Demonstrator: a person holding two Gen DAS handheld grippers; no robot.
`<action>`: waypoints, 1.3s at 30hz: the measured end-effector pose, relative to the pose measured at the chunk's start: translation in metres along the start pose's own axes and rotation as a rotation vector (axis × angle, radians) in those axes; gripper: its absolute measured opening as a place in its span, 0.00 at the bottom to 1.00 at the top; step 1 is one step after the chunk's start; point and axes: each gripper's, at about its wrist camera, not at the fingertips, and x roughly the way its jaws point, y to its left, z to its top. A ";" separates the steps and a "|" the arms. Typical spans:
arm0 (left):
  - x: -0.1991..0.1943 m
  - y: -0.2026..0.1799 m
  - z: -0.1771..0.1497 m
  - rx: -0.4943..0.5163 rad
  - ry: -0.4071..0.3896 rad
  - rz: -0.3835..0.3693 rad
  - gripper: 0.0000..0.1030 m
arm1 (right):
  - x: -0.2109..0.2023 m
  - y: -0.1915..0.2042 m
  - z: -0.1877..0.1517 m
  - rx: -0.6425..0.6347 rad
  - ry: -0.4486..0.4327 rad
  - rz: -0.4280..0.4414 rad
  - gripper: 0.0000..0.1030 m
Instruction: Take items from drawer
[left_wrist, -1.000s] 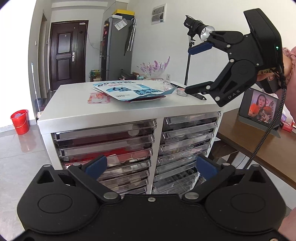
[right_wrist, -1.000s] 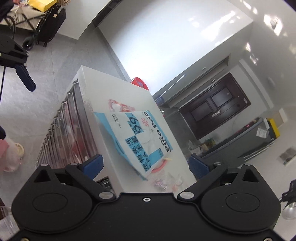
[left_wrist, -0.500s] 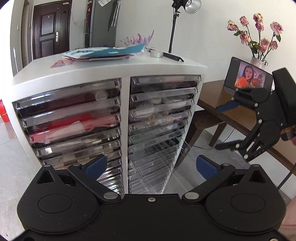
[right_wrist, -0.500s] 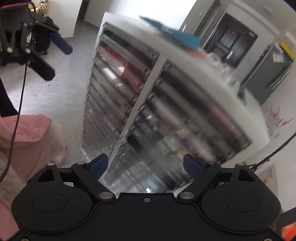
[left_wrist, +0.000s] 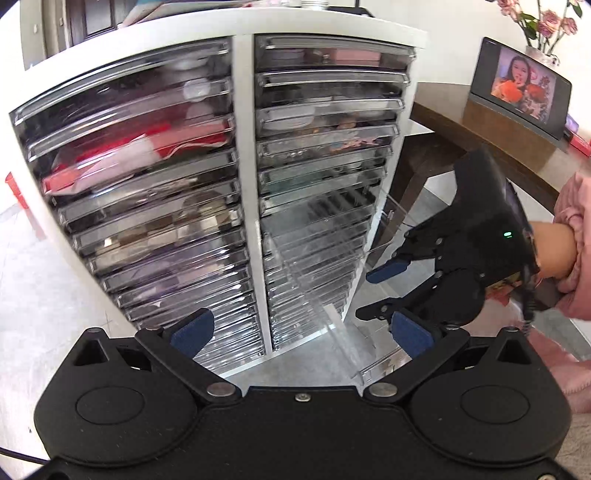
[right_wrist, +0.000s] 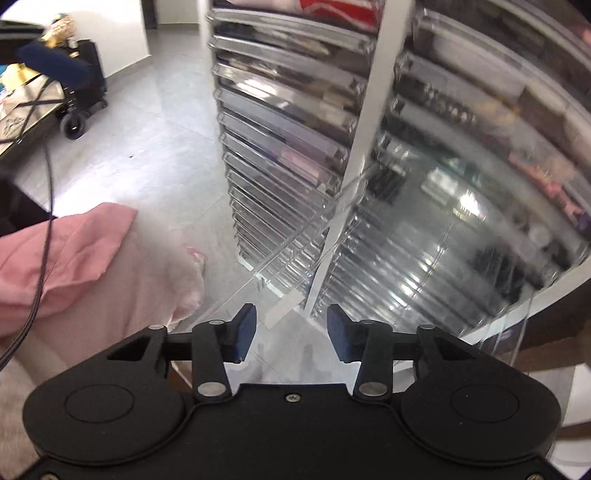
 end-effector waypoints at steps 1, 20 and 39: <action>-0.001 0.004 -0.001 -0.007 -0.004 0.005 1.00 | 0.006 0.001 0.001 0.020 0.017 -0.008 0.40; -0.009 0.049 -0.004 -0.135 -0.096 -0.011 1.00 | 0.058 0.004 0.009 0.250 0.208 -0.052 0.05; -0.009 0.054 -0.007 -0.150 -0.105 -0.008 1.00 | 0.060 -0.004 0.010 0.272 0.205 -0.070 0.31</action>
